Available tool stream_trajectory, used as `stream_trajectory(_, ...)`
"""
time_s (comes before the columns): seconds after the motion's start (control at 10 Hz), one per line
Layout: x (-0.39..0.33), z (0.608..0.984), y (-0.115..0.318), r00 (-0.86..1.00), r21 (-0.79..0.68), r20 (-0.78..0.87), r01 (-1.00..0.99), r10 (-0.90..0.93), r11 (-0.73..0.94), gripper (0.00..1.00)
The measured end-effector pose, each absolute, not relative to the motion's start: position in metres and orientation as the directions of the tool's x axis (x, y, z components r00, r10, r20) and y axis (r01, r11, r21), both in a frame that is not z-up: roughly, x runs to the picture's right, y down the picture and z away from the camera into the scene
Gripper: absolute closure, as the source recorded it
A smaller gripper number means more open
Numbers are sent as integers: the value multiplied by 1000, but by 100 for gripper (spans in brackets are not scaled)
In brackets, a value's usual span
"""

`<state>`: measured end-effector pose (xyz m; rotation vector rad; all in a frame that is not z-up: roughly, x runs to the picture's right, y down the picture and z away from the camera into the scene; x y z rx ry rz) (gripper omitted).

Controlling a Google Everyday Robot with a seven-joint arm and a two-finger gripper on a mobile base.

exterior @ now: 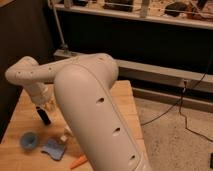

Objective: Knock the eraser over

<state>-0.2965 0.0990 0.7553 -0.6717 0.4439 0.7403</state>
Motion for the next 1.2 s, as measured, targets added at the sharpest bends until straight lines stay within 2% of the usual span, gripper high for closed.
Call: stream_trajectory(1.2, -332, 756, 77, 662, -515, -561, -749, 497, 417, 100)
